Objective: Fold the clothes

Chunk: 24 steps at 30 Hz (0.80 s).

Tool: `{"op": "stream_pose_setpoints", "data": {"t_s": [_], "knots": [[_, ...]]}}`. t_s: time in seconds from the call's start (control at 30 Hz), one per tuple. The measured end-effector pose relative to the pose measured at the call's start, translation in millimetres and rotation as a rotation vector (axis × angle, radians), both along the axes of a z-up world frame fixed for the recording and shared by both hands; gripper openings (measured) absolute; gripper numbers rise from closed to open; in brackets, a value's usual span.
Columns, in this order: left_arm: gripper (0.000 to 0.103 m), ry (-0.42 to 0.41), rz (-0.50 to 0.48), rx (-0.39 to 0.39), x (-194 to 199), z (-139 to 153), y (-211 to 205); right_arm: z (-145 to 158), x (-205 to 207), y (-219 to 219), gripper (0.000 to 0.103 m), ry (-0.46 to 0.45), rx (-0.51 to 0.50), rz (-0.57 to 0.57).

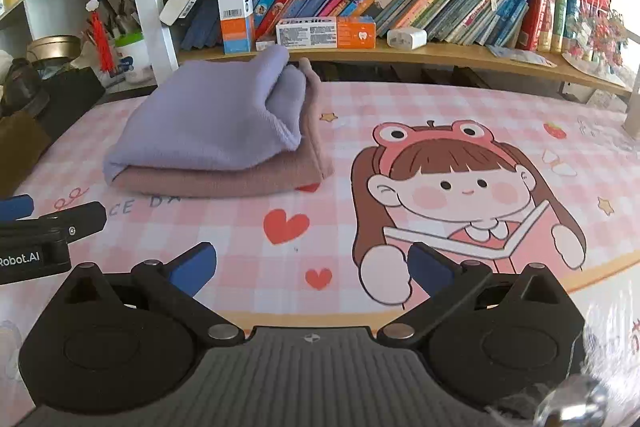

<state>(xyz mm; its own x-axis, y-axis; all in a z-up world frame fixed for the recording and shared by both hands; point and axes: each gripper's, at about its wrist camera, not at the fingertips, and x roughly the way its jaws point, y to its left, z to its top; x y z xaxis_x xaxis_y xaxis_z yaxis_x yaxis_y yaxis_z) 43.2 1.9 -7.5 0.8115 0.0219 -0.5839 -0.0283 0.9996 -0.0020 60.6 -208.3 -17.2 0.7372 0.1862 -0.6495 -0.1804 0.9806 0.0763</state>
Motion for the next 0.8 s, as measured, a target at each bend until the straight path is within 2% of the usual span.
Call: {"op": "stream_pose_setpoints", "data": {"t_s": [0.8], "knots": [[0.100, 0.019, 0.002, -0.007, 1.2, -0.2, -2.5, 1.4, -0.2, -0.5, 0.103, -0.006, -0.020, 0.012]]}}
